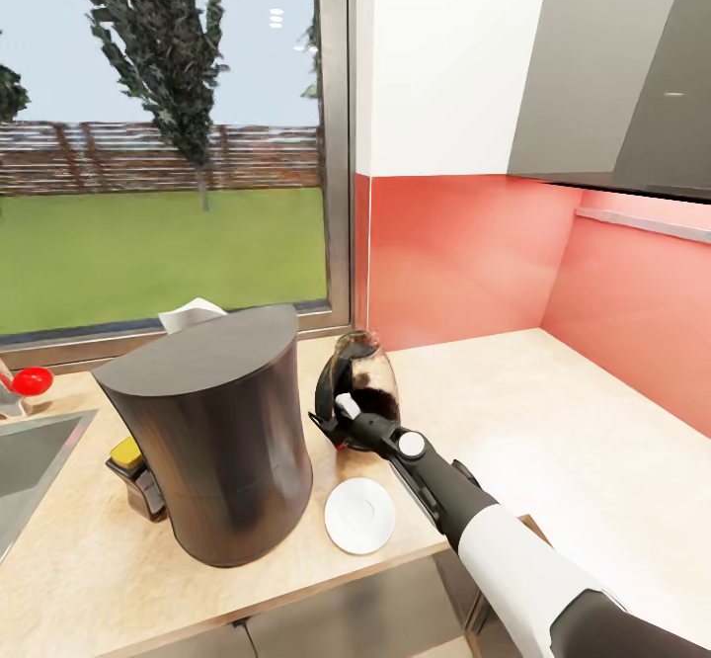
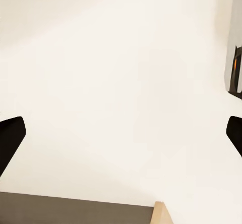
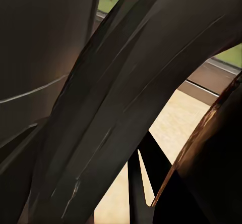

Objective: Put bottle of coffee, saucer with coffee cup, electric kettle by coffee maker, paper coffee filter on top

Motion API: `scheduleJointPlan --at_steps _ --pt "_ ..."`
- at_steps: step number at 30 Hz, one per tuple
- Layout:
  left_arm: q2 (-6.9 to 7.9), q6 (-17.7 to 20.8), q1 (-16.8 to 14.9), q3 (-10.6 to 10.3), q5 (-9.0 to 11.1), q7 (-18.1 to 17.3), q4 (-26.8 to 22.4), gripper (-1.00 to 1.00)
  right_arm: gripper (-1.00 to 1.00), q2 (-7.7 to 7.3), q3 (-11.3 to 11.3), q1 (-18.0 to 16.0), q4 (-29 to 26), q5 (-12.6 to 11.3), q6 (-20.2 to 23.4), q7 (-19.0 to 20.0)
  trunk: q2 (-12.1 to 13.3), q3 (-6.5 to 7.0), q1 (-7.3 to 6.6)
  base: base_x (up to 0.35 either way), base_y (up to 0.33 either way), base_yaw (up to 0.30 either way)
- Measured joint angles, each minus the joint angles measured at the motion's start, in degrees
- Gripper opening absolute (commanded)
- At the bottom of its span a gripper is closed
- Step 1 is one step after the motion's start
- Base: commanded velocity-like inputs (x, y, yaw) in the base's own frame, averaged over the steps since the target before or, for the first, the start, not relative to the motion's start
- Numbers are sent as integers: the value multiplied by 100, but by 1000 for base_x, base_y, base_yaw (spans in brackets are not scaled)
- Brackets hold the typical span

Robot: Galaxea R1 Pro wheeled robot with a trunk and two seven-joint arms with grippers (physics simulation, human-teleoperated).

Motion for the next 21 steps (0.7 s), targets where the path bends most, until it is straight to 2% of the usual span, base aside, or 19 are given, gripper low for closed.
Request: scheduleJointPlan --at_steps 3,4,21 --pt "0 -1 0 0 -1 0 2 100 -100 0 0 0 3 1 1 -5 0 0 0 0 0 0" --pt "0 -1 0 0 -1 0 2 100 100 0 0 0 3 1 2 -6 0 0 0 0 0 0" --pt "0 -3 0 0 -1 -7 -1 100 100 0 1 -1 1 -14 3 -10 -1 0 0 0 0 0"
